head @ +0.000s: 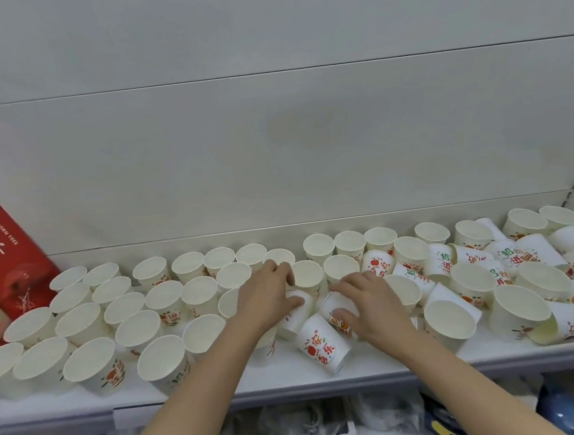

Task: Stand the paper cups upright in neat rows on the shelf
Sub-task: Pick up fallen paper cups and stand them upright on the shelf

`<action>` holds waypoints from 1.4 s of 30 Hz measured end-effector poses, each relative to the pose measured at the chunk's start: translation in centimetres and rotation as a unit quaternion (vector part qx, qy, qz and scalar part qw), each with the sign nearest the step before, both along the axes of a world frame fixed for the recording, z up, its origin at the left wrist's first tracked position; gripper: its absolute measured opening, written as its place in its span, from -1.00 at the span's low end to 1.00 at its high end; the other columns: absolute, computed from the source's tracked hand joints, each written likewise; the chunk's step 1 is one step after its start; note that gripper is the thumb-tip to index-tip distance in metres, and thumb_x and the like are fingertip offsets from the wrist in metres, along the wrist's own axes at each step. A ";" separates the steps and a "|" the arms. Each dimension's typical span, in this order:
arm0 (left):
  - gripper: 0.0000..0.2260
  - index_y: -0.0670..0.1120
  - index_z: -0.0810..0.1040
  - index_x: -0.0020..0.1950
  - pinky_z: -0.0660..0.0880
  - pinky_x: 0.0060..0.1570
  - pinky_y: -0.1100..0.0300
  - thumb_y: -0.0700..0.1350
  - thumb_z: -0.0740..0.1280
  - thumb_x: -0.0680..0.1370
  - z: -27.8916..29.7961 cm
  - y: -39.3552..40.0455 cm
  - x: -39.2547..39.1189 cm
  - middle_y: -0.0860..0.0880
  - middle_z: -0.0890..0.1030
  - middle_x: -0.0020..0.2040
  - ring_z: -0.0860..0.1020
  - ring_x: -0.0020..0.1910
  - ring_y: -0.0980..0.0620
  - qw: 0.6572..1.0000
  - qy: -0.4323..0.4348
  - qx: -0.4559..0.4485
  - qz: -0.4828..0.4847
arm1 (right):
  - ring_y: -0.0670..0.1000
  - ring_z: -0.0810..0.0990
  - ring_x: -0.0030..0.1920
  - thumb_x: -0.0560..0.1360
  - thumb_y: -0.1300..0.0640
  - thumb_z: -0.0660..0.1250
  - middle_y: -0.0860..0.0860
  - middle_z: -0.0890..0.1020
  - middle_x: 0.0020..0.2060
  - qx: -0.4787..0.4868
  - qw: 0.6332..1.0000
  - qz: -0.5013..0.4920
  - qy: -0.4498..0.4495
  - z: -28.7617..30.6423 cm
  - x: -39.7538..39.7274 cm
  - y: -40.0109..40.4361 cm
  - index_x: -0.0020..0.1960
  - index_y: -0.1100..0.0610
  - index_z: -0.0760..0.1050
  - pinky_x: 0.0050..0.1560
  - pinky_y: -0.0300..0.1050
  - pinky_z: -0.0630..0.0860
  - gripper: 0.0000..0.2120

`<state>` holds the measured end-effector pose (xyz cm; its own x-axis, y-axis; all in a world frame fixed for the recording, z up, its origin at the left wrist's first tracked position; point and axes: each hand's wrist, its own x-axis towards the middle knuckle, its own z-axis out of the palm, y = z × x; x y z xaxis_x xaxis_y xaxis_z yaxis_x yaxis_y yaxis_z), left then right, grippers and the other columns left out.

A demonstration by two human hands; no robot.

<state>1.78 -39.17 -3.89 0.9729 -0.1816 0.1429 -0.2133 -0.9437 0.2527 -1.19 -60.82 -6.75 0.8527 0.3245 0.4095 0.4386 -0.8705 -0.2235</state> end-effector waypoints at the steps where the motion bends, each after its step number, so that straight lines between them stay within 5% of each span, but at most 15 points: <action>1: -0.62 0.02 0.43 0.12 0.43 -0.10 0.13 0.17 0.40 0.43 0.0 -0.3 0.0 0.03 0.50 0.11 0.52 0.08 -0.02 1.000 0.017 0.009 0.019 | 0.06 0.47 0.09 0.44 -0.09 0.36 -0.06 0.54 0.12 -0.021 1.000 -0.009 0.019 -0.4 -0.3 0.3 0.26 -0.04 0.49 0.06 -0.05 0.41 -0.59; 7: -0.47 -0.08 0.37 0.18 0.39 -0.16 0.13 0.24 0.39 0.41 -0.2 -2.2 0.6 -0.03 0.58 0.08 0.57 0.10 -0.09 0.993 0.085 0.042 0.066 | 0.10 0.40 0.22 0.48 -0.17 0.27 -0.07 0.40 0.31 -0.062 0.992 -0.064 0.086 -0.5 -0.4 1.5 0.43 -0.12 0.22 0.19 -0.04 0.35 -0.44; 12: -0.65 -0.06 0.51 0.03 0.37 -0.22 0.19 0.12 0.40 0.38 0.2 -2.7 0.9 -0.02 0.62 0.01 0.59 0.03 -0.07 0.992 0.099 0.035 0.073 | 0.13 0.43 0.20 0.44 -0.18 0.30 -0.04 0.42 0.31 -0.064 0.989 -0.085 0.106 -0.4 -0.2 1.9 0.44 -0.14 0.17 0.11 -0.02 0.42 -0.38; 17: -0.75 -0.06 0.57 -0.12 0.44 -0.24 0.20 0.07 0.44 0.33 1.6 -2.0 0.7 0.01 0.62 -0.13 0.61 -0.06 -0.06 0.992 0.093 0.030 0.078 | 0.08 0.50 0.07 0.43 -0.11 0.32 -0.04 0.48 0.18 0.030 0.990 -0.097 0.096 -0.1 -0.1 2.1 0.27 -0.09 0.30 -0.12 -0.08 0.46 -0.55; 25: -0.91 0.04 0.61 -0.10 0.39 -0.22 0.19 0.02 0.39 0.45 2.1 0.5 -3.0 0.06 0.65 -0.10 0.59 -0.06 0.01 0.995 -0.022 0.028 0.096 | -0.01 0.46 -0.02 0.36 -0.03 0.44 -0.05 0.40 0.11 0.149 0.982 -0.105 0.039 -0.5 -1.0 2.1 0.12 0.03 0.30 -0.18 -0.16 0.43 -0.55; 32: -0.71 0.08 0.55 0.21 0.42 -0.03 0.12 0.16 0.29 0.56 0.7 -0.2 -6.0 0.07 0.61 0.12 0.53 0.11 0.01 0.991 -0.124 0.004 0.056 | 0.06 0.45 0.06 0.34 0.03 0.49 0.05 0.45 0.14 0.155 0.981 -0.113 0.013 -1.2 -1.7 3.1 0.05 0.11 0.35 0.00 -0.07 0.43 -0.57; 37: -0.59 -0.03 0.53 0.19 0.39 -0.12 0.10 0.25 0.21 0.56 -0.6 -3.7 -7.7 -0.05 0.63 0.08 0.58 0.08 -0.10 0.998 -0.002 0.050 0.038 | 0.08 0.46 0.04 0.36 0.02 0.48 0.04 0.45 0.12 0.142 0.983 -0.110 0.021 -1.2 -1.8 3.1 0.07 0.13 0.36 -0.01 -0.03 0.44 -0.58; 42: -0.72 0.08 0.59 0.12 0.42 -0.06 0.13 0.16 0.37 0.47 0.2 -3.6 -7.3 0.04 0.64 0.07 0.56 0.11 -0.04 0.991 0.071 -0.077 0.086 | 0.06 0.44 -0.04 0.35 0.03 0.48 0.01 0.44 0.03 0.128 0.988 -0.085 0.011 -1.3 -1.8 2.6 0.08 0.15 0.36 -0.13 -0.03 0.46 -0.57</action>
<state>-5.52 -42.77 -3.67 0.9999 0.0023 0.0158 -0.0044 -0.9112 0.4119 -2.99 -58.19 -8.00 0.8957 0.0635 0.4401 0.2831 -0.8447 -0.4543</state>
